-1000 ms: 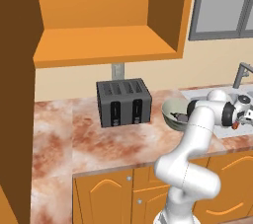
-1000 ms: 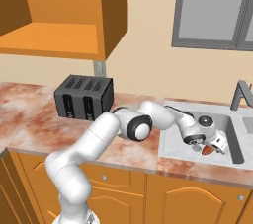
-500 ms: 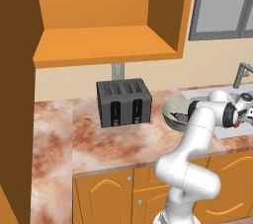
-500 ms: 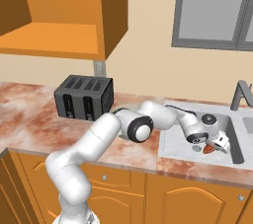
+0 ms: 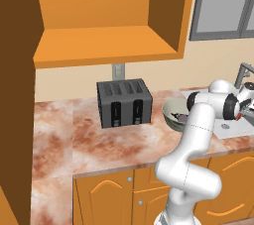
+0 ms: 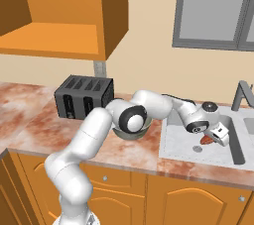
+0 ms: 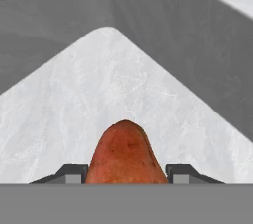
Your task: Pick the eggplants from the cabinet and place them in one bowl. Pick the sweet potato from the sink and place it in the other bowl.
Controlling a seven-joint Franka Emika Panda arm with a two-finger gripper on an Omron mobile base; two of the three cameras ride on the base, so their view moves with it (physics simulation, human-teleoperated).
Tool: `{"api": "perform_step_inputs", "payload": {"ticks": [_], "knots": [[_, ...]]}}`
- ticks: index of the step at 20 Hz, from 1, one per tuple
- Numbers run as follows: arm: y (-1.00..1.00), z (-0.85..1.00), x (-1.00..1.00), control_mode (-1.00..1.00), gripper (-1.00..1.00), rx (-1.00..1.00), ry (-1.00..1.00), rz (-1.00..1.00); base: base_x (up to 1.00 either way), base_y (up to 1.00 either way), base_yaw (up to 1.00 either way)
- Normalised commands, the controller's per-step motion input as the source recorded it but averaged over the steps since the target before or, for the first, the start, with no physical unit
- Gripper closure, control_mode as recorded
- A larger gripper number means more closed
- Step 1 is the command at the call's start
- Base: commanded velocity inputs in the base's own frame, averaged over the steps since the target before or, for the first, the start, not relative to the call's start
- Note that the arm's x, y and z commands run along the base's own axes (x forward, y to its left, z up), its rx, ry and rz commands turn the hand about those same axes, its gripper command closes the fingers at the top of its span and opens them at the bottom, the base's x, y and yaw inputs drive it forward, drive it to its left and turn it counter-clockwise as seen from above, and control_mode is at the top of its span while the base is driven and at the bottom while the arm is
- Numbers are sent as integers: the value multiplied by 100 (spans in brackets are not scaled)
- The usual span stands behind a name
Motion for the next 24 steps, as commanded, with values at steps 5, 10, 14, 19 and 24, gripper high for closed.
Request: {"api": "perform_step_inputs", "payload": {"ticks": [5,10,14,19,24], "knots": [[50,55,-31,-100,100,3,0,-7,0,0,0],[57,61,-41,-100,100,2,0,-4,0,0,0],[50,65,-46,-100,100,0,2,0,0,0,0],[51,74,-48,-100,100,-2,6,1,0,0,0],[47,75,-57,-100,100,-3,4,3,0,0,0]]}}
